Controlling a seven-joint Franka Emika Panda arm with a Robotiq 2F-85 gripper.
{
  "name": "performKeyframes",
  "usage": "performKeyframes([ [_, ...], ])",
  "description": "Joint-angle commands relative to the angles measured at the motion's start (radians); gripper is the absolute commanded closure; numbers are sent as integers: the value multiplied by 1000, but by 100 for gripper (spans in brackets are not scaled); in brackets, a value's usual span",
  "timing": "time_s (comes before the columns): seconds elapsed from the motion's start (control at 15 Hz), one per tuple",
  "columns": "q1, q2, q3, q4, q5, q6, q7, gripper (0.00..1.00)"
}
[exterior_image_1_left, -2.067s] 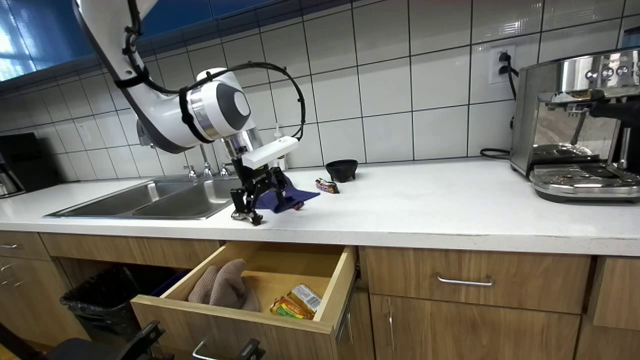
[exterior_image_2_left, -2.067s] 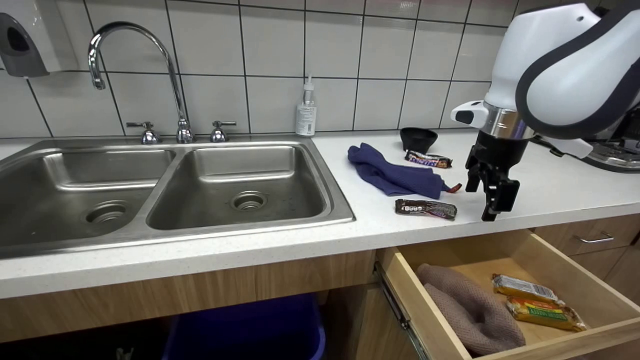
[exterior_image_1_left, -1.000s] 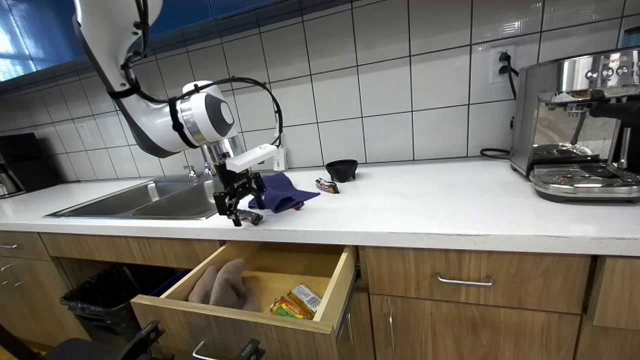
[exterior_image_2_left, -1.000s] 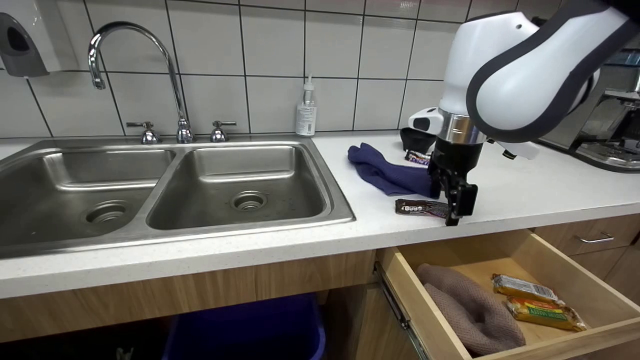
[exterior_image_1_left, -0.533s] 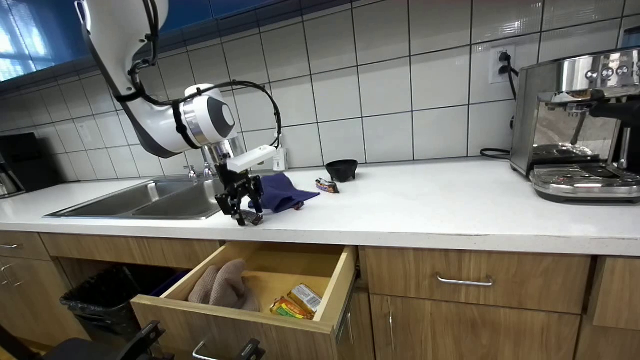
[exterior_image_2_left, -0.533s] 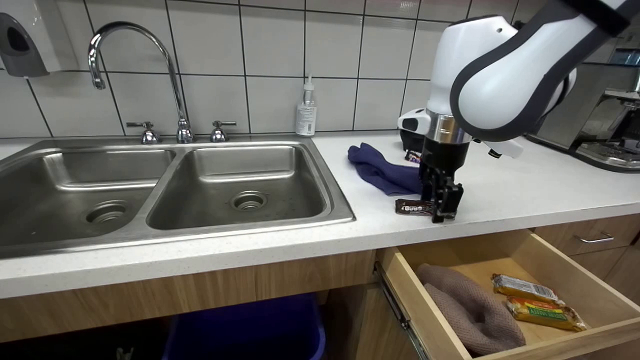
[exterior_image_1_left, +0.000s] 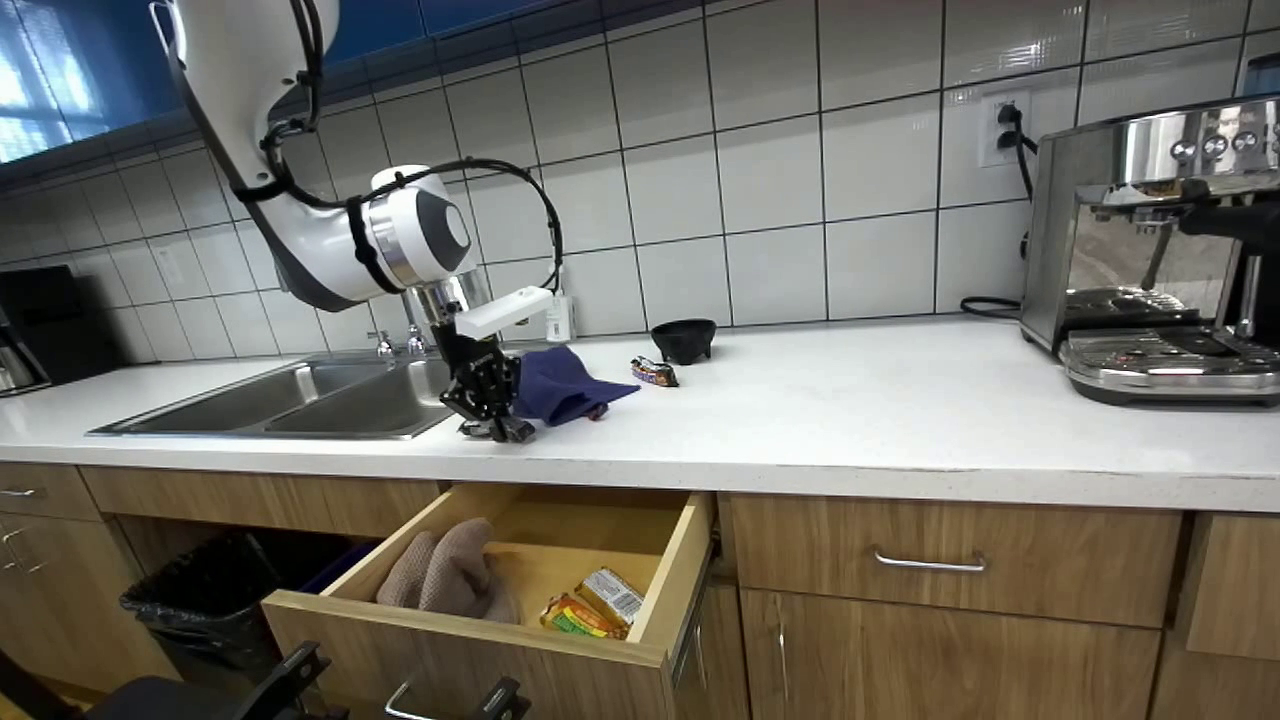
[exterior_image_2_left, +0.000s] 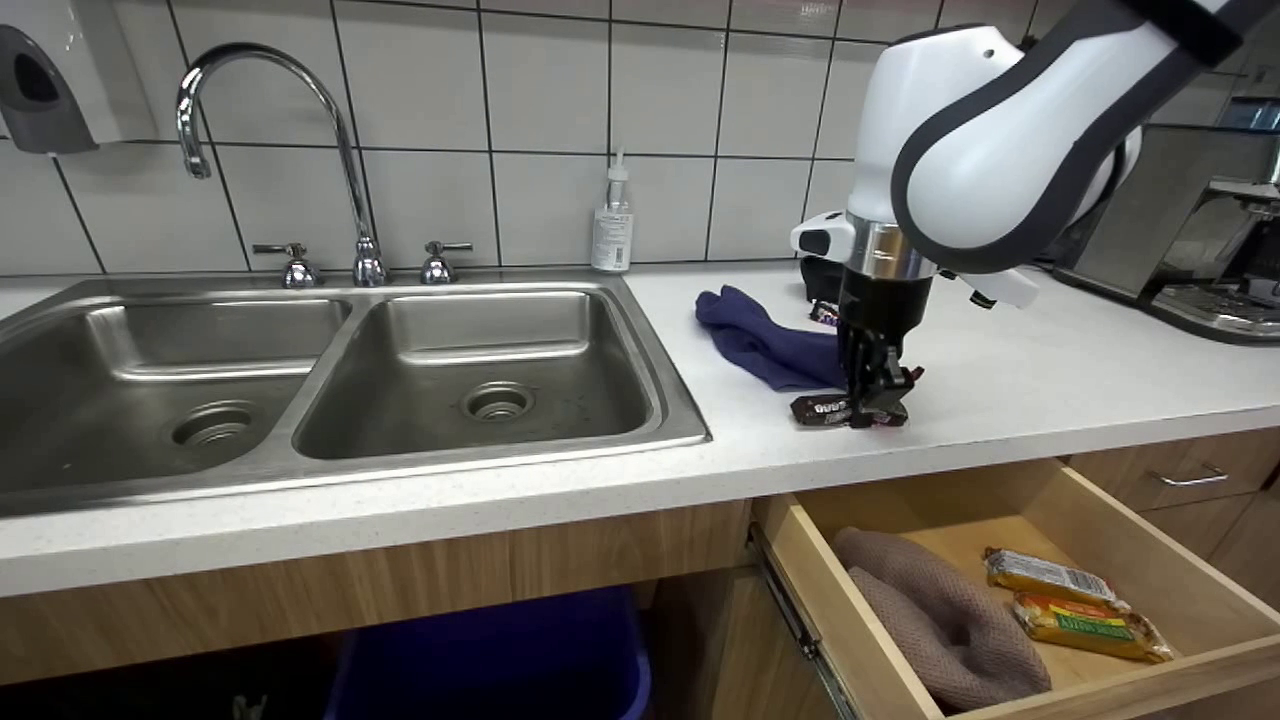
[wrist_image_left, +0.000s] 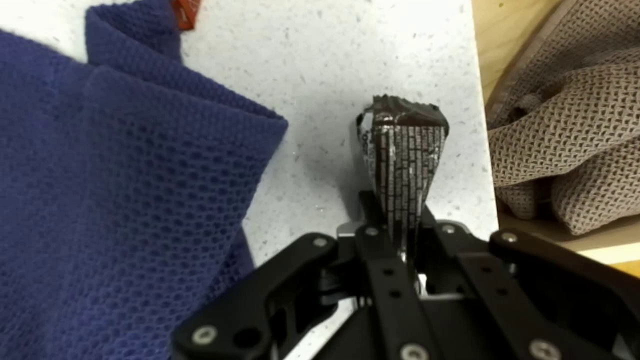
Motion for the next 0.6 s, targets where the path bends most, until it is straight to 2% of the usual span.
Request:
performKeyframes([
  [0.0,-10,-30,15,-1,15,-15,-34,96],
  [0.53,-9,-90,27,-48,21,-5,-34,96],
])
